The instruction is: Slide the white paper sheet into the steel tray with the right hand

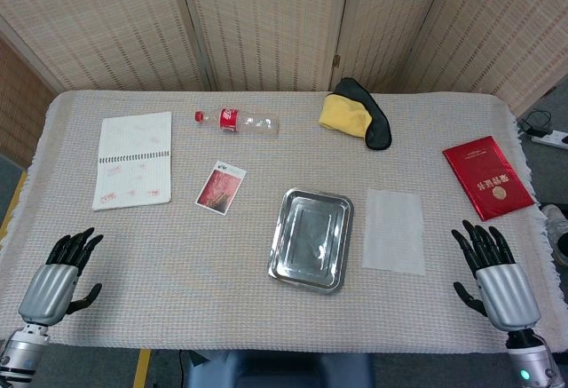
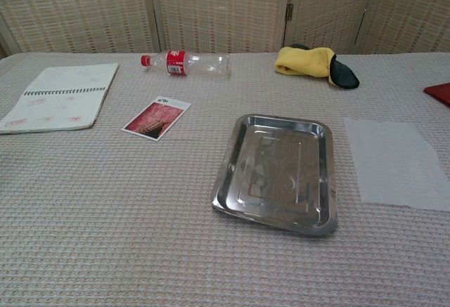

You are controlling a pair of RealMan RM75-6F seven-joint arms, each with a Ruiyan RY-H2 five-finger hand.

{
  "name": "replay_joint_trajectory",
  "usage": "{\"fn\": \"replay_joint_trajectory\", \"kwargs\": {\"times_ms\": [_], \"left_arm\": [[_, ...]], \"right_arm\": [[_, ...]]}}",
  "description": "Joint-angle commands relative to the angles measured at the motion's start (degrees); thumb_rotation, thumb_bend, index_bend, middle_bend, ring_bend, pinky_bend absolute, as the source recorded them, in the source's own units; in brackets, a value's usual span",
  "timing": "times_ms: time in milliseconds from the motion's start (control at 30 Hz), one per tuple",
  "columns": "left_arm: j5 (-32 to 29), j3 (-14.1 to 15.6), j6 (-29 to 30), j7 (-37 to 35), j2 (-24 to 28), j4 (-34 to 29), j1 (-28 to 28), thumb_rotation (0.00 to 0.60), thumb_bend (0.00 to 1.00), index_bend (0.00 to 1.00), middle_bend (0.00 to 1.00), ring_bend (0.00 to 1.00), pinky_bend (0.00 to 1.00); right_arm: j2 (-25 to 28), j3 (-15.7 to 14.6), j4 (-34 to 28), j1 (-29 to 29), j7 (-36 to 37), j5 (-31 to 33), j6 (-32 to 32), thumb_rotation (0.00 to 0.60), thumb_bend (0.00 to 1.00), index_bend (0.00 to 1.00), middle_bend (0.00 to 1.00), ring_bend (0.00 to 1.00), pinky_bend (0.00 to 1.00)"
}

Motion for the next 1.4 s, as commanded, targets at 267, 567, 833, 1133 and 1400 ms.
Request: {"fn": "replay_joint_trajectory", "kwargs": {"times_ms": [267,567,833,1133,1400], "left_arm": [[0.5,-0.1,-0.8,-1.3,-0.4,0.8,-0.8,0.6,0.41,0.0,0.0,0.0,0.0],[1.8,-0.3,0.5,-5.4,-0.5,3.1,-1.0,0.6,0.41,0.0,0.0,0.0,0.0],[1.4,-0.7,1.0,-4.0,-1.4,3.4,-0.9,0.6,0.41,0.0,0.0,0.0,0.0],[-1.9,-1.2,-1.5,-1.5,-2.3,3.8,-1.3,0.6,0.41,0.0,0.0,0.0,0.0],[-3.0,-1.1,-2.7,0.0,-2.5,3.4,-1.4,0.6,0.41,0.0,0.0,0.0,0.0]], "right_arm": [[-0.7,0.0,1.1,-0.2,-0.4,-0.1,0.6,0.6,0.33,0.07,0.0,0.0,0.0],[-3.5,0.5,5.6,1.8,-0.9,-2.3,-0.3,0.6,0.32,0.21,0.0,0.0,0.0],[-7.5,0.8,21.5,8.5,8.7,-4.2,-6.7,0.6,0.32,0.32,0.0,0.0,0.0],[-12.9,-0.7,35.4,10.3,13.7,-2.0,-11.5,0.6,0.32,0.33,0.0,0.0,0.0],[-20.7,-3.5,49.0,10.4,22.9,-4.0,-9.7,0.6,0.32,0.33,0.0,0.0,0.0]]}}
